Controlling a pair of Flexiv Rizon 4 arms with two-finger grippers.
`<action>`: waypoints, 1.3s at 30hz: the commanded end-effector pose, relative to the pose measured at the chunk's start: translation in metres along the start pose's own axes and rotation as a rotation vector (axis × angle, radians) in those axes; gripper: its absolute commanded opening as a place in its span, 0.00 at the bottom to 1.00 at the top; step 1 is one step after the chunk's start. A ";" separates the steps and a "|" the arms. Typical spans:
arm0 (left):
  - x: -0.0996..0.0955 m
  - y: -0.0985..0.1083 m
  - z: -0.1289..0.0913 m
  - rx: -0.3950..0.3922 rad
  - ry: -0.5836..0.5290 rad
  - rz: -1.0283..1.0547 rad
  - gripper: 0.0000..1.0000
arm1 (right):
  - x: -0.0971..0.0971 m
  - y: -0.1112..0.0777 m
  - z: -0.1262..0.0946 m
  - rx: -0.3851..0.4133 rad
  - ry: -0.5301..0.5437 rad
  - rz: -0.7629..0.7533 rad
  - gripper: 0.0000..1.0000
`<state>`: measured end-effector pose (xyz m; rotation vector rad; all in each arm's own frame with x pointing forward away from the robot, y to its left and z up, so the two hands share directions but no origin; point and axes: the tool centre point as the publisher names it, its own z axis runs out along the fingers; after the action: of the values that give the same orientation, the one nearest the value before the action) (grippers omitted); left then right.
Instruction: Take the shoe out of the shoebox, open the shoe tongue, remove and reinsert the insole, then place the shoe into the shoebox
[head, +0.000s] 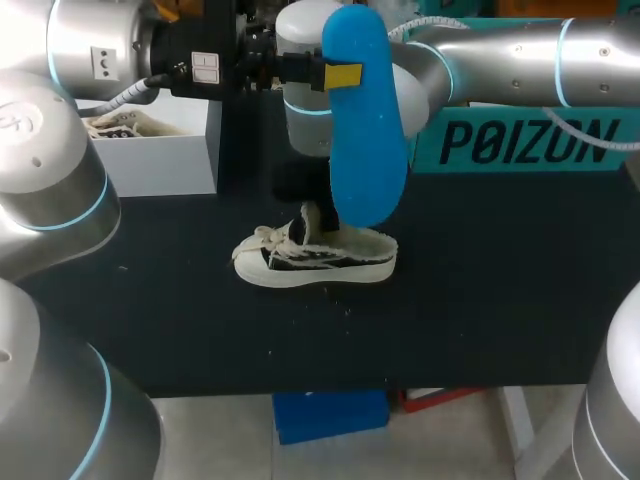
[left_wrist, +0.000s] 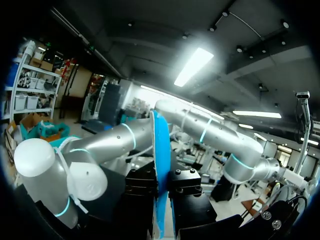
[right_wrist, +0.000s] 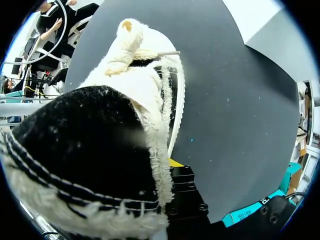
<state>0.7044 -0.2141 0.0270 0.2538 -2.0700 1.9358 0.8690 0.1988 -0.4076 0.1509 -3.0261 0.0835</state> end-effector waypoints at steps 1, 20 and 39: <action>0.000 0.001 0.003 0.002 -0.003 0.002 0.00 | 0.001 -0.002 0.002 0.000 -0.002 0.001 0.00; 0.000 0.001 0.003 0.002 -0.003 0.002 0.00 | 0.001 -0.015 -0.050 -0.034 -0.037 0.104 0.00; 0.000 0.001 0.003 0.002 -0.003 0.002 0.00 | -0.019 -0.033 -0.095 -0.038 0.078 1.097 0.00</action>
<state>0.7045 -0.2141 0.0270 0.2538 -2.0700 1.9358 0.8995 0.1763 -0.3118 -0.7974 -2.9109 0.1772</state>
